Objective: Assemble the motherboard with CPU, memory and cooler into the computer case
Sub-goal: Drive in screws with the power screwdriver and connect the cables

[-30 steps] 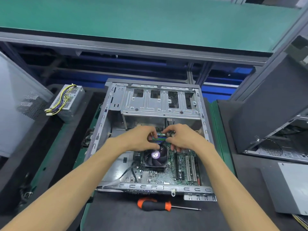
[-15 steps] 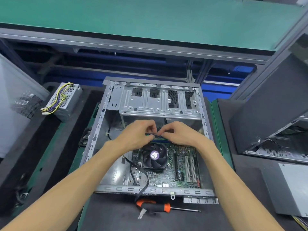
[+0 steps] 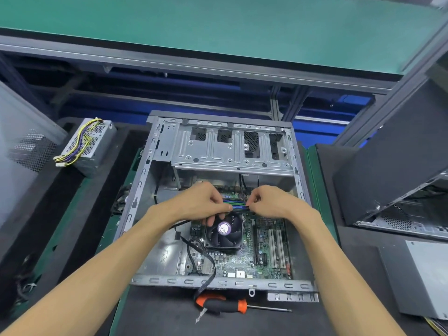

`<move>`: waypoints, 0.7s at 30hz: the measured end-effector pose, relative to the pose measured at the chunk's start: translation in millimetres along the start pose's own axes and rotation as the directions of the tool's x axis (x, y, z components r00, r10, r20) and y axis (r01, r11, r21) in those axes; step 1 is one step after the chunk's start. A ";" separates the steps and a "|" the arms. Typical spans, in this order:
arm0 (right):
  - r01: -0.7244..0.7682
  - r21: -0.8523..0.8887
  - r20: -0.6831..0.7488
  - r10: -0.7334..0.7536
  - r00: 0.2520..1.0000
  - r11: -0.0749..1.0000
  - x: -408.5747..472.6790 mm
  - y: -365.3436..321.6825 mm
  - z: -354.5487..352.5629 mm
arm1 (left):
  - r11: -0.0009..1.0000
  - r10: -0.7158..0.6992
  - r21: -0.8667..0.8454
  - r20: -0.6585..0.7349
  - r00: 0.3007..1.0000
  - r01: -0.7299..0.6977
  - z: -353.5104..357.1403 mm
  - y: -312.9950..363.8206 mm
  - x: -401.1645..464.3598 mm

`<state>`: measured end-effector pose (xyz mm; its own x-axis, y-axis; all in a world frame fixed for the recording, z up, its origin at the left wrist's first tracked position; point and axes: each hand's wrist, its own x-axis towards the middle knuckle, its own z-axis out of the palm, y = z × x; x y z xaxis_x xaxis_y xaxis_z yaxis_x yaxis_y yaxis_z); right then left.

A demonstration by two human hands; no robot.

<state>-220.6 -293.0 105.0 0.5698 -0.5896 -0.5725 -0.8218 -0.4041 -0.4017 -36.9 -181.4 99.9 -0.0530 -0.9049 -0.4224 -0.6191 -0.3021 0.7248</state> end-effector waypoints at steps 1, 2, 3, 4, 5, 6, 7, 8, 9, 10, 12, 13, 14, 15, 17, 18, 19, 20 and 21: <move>-0.012 -0.010 -0.031 0.012 0.999 1.000 -0.1 2.0 0.8 | 0.999 -0.006 0.047 -0.014 1.000 0.007 0.3 -0.2 3.0; -0.020 -0.017 -0.070 0.019 0.997 1.000 -0.4 4.0 1.6 | 0.996 -0.010 0.085 -0.012 1.000 0.011 0.2 -1.2 6.0; -0.027 -0.016 -0.115 0.025 0.993 0.999 -0.9 5.9 2.3 | 0.994 -0.016 0.111 0.005 1.000 0.015 0.1 -1.7 8.0; -0.033 -0.004 -0.158 0.032 0.987 0.999 -1.7 7.1 2.9 | 0.991 -0.017 0.130 0.024 1.000 0.014 0.4 -2.9 10.4; -0.030 0.015 -0.194 0.032 0.981 0.999 -3.0 7.3 3.1 | 0.991 -0.016 0.131 0.027 1.000 0.012 0.8 -4.0 12.3; -0.015 0.038 -0.224 0.023 0.974 0.999 -4.7 6.5 2.7 | 0.992 -0.010 0.124 0.015 1.000 0.008 1.8 -5.8 14.8; 0.011 0.075 -0.251 0.008 0.968 0.997 -6.3 5.4 2.1 | 0.993 0.009 0.121 -0.007 1.000 -0.008 3.2 -5.7 16.6; 0.045 0.128 -0.275 -0.008 0.961 0.991 -8.2 4.2 1.2 | 0.993 0.026 0.115 -0.030 0.999 -0.023 5.6 -5.6 18.8; 0.081 0.182 -0.293 -0.024 0.956 0.980 -10.7 2.6 -0.2 | 0.994 0.049 0.102 -0.046 0.998 -0.044 8.5 -5.3 21.3; 0.110 0.219 -0.302 -0.039 0.952 0.970 -13.7 0.5 -2.2 | 0.994 0.067 0.090 -0.056 0.996 -0.061 11.0 -5.3 23.4; 0.148 0.245 -0.297 -0.071 0.952 0.958 -18.4 -3.3 -5.8 | 0.993 0.092 0.078 -0.035 0.995 -0.089 15.7 -3.7 25.6; 0.169 0.236 -0.298 -0.094 0.950 0.957 -21.4 -5.7 -7.1 | 0.992 0.102 0.076 -0.007 0.995 -0.102 18.3 -3.8 26.5; 0.192 0.222 -0.306 -0.119 0.945 0.956 -24.9 -9.0 -8.0 | 0.991 0.109 0.076 0.034 0.993 -0.111 20.6 -3.6 26.6; 0.216 0.216 -0.318 -0.140 0.938 0.952 -28.4 -12.4 -8.6 | 0.989 0.126 0.073 0.057 0.990 -0.130 22.9 -3.4 26.7; 0.252 0.204 -0.328 -0.177 0.928 0.946 -33.5 -19.1 -9.5 | 0.985 0.157 0.071 -0.003 0.988 -0.157 25.2 -3.6 26.6; 0.260 0.180 -0.323 -0.192 0.927 0.949 -35.1 -22.4 -9.5 | 0.985 0.160 0.071 -0.075 0.984 -0.155 24.4 -3.2 25.9; 0.261 0.154 -0.318 -0.202 0.927 0.953 -35.6 -25.1 -9.3 | 0.987 0.158 0.062 -0.154 0.975 -0.150 22.0 -2.4 25.0; 0.254 0.131 -0.310 -0.204 0.929 0.958 -35.2 -27.1 -9.2 | 0.989 0.150 0.032 -0.216 0.965 -0.147 18.3 -1.7 23.5; 0.239 0.107 -0.298 -0.198 0.934 0.965 -34.4 -28.6 -9.2 | 0.989 0.135 -0.029 -0.253 0.958 -0.147 13.8 -0.9 21.3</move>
<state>-216.7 -267.6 142.8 0.6932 -0.6791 -0.2415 -0.6563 -0.4562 -0.6009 -48.3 -196.3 82.8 0.0638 -0.9835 -0.1690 -0.5819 -0.1743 0.7943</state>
